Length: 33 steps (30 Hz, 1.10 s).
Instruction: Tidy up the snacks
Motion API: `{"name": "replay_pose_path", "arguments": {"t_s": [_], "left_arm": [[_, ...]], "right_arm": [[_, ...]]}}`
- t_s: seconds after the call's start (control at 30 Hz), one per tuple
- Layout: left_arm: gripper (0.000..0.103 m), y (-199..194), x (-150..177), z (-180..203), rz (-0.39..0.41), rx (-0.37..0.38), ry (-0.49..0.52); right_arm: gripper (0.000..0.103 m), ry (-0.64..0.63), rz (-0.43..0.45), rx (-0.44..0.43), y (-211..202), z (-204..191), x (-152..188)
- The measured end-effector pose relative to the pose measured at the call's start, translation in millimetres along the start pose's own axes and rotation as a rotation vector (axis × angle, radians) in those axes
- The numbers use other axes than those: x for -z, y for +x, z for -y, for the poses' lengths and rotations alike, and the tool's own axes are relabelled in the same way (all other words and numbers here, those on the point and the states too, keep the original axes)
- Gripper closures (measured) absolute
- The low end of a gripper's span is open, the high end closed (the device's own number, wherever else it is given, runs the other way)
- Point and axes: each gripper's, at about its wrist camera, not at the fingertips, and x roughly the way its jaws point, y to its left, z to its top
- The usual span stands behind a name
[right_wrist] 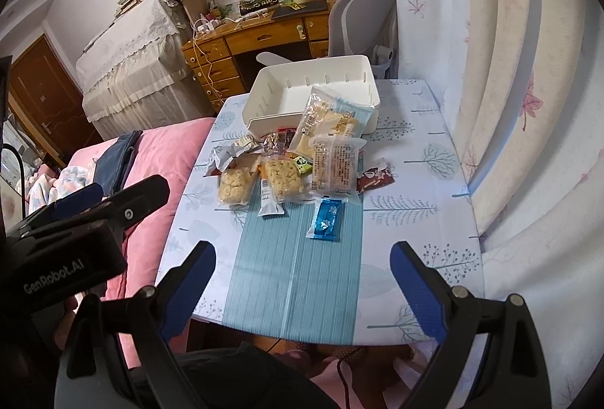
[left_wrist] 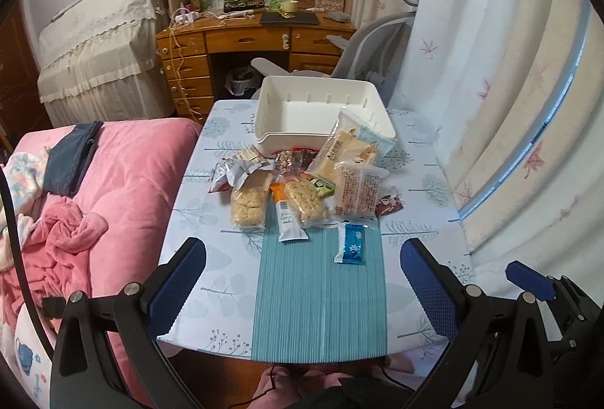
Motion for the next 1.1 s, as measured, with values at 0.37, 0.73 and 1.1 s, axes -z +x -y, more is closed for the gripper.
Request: {"name": "replay_pose_path", "arguments": {"t_s": [0.37, 0.73, 1.1], "left_arm": [[0.001, 4, 9, 2, -0.019, -0.059, -0.036], [0.001, 7, 4, -15, -0.019, 0.010, -0.079], [0.003, 37, -25, -65, -0.067, 0.091, -0.032]], "right_arm": [[0.009, -0.002, 0.021, -0.063, -2, 27, 8], [0.009, 0.007, 0.010, -0.084, 8, 30, 2], [0.009, 0.090, -0.002, -0.005, 36, -5, -18]]}}
